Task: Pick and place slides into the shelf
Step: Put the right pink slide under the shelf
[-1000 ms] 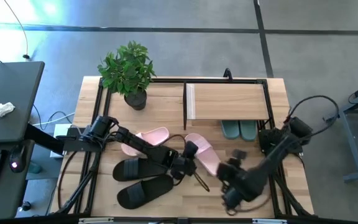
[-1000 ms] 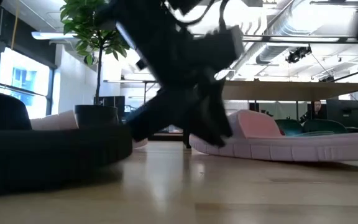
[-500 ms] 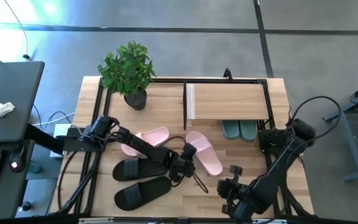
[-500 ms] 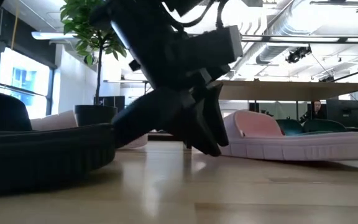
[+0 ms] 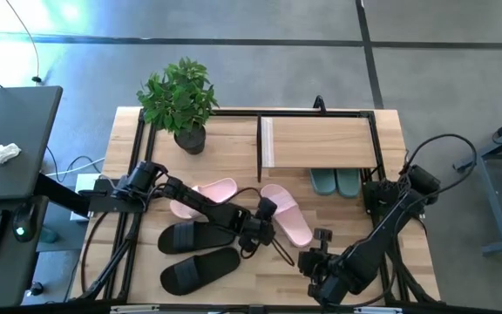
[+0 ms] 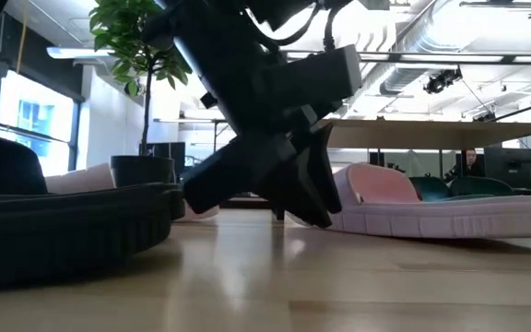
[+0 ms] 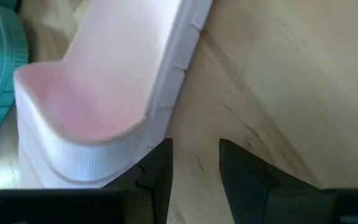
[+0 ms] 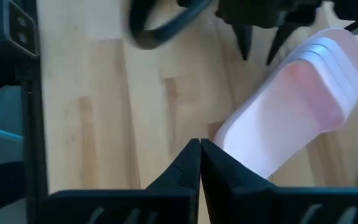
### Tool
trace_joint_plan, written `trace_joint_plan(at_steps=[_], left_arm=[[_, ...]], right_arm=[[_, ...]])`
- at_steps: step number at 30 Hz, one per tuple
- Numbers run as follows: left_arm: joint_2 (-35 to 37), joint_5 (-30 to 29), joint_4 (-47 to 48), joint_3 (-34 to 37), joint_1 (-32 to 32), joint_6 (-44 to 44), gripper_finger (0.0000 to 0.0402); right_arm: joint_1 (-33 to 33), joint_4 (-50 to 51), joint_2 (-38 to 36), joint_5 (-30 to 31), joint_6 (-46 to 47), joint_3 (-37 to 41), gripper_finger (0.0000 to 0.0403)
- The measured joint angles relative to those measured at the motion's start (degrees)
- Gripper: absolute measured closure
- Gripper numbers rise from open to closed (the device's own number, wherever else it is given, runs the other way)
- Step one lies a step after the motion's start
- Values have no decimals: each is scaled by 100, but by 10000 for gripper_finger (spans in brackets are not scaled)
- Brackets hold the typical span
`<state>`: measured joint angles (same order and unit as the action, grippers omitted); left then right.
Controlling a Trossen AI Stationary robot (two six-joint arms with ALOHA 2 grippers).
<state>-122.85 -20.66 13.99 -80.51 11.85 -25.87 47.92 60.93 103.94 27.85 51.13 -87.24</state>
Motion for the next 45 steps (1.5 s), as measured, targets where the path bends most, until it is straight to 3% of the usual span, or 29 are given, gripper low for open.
trace_joint_plan(at_steps=[5,11,18,31,36,40,45], left_arm=[[-9,451,-135,-7,-79,-41,286],[-50,415,-128,-9,-108,-94,286],[-50,396,-90,-9,-102,-111,286],[-48,356,-105,-9,-97,-108,286],[-48,356,-92,-7,-102,-83,286],[-48,356,-91,-7,-99,-83,286],[-48,246,-100,-7,-104,-83,286]], right_arm=[[-47,-789,2,-175,-403,0,403],[-320,-1230,2,-220,-1355,0,403],[-740,-1906,-90,-795,-2774,4,403],[-937,-2505,-1395,-556,-4717,126,403],[-1543,-3521,-2774,-882,-4830,1636,403],[-1969,-4818,-4024,-1199,-3896,3364,403],[-1613,-4913,-4616,-828,-2867,4466,403]])
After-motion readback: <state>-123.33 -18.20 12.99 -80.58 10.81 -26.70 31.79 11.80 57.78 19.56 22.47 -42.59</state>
